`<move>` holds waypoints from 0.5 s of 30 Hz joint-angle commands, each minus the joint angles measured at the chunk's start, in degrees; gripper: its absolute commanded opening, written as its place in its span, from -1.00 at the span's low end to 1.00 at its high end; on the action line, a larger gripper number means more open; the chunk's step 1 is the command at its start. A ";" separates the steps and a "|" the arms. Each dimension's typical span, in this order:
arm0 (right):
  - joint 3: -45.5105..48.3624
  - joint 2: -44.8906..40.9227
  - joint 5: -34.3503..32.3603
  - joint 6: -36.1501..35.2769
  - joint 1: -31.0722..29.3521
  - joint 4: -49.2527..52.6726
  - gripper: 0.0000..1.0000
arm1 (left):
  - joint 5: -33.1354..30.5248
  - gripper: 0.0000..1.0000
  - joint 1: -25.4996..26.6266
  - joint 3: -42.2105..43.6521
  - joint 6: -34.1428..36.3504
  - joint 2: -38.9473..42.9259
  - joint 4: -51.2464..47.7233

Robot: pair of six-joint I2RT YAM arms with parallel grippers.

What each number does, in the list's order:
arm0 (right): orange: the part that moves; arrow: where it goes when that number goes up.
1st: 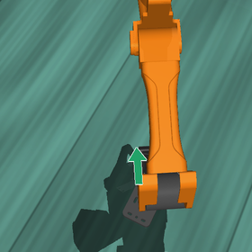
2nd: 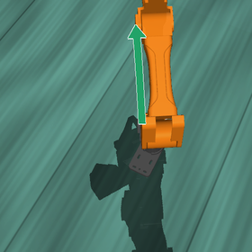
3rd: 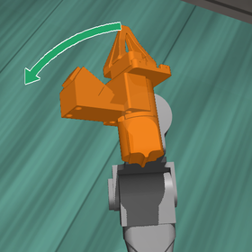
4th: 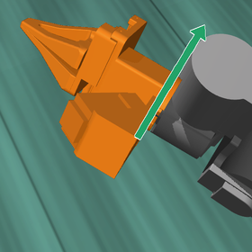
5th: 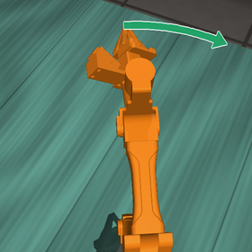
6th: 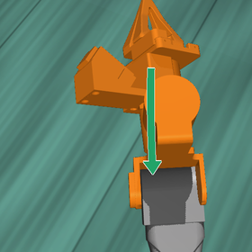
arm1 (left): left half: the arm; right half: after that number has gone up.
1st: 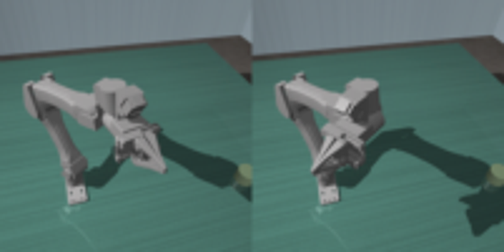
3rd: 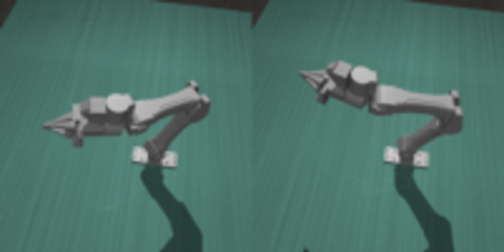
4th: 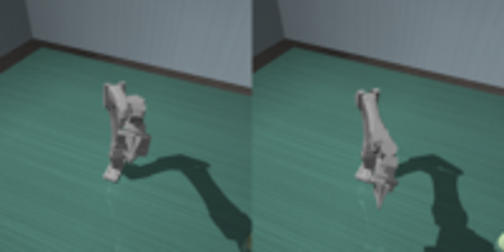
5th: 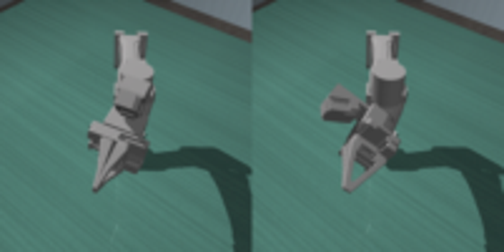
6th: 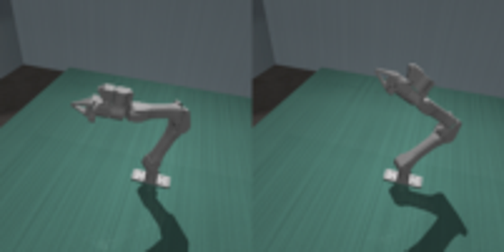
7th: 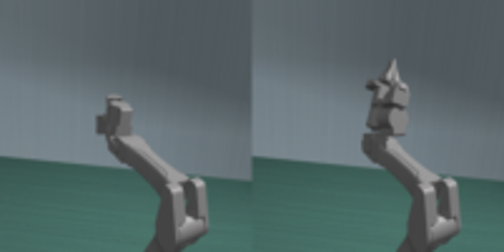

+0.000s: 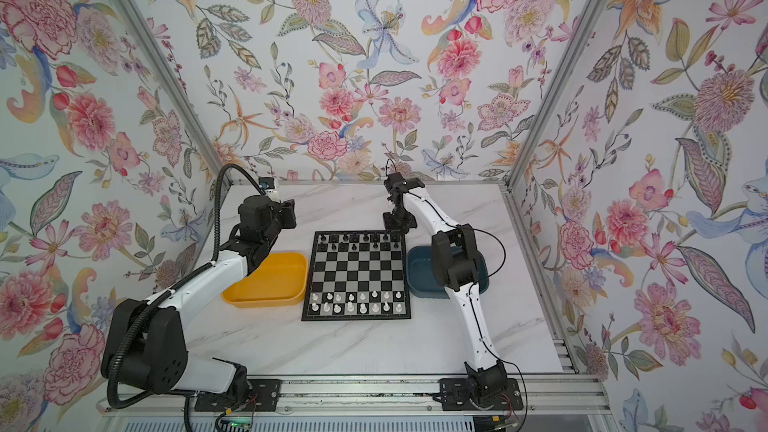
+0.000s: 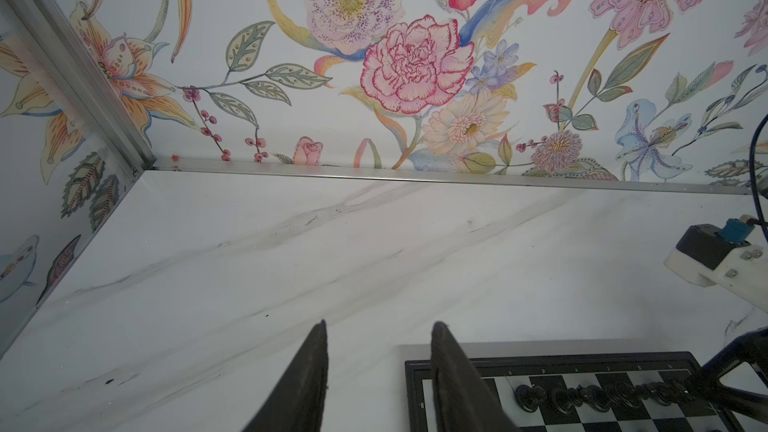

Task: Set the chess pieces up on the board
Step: 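Lower the black piece onto the far-row corner square and open the right gripper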

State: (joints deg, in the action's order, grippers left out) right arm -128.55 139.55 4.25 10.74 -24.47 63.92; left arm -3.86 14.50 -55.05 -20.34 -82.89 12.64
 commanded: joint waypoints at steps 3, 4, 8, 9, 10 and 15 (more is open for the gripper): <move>-0.87 1.26 0.31 -0.40 -0.06 2.13 -0.61 | -1.54 -0.15 -0.75 0.12 0.94 -0.36 -0.44; -0.86 1.21 0.32 -0.42 -0.10 2.17 -0.59 | -1.59 -0.15 -0.70 0.12 0.96 -0.40 -0.42; -1.04 0.99 0.30 -0.46 -0.06 2.17 -0.54 | -1.45 -0.15 -0.74 0.03 0.92 -0.51 -0.35; -1.02 0.91 0.31 -0.38 -0.05 2.17 -0.53 | -1.39 -0.15 -0.75 0.03 0.93 -0.48 -0.35; -1.13 0.84 0.36 -0.40 -0.10 2.17 -0.51 | -1.34 -0.15 -0.76 0.03 0.91 -0.43 -0.38; -1.43 0.73 0.75 -0.29 -0.05 2.17 -0.43 | -1.45 -0.15 -0.76 0.03 0.93 -0.25 -0.55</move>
State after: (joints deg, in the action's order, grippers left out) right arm -128.57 139.65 4.29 10.68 -24.47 63.94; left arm -3.88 14.50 -55.05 -20.34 -82.89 12.64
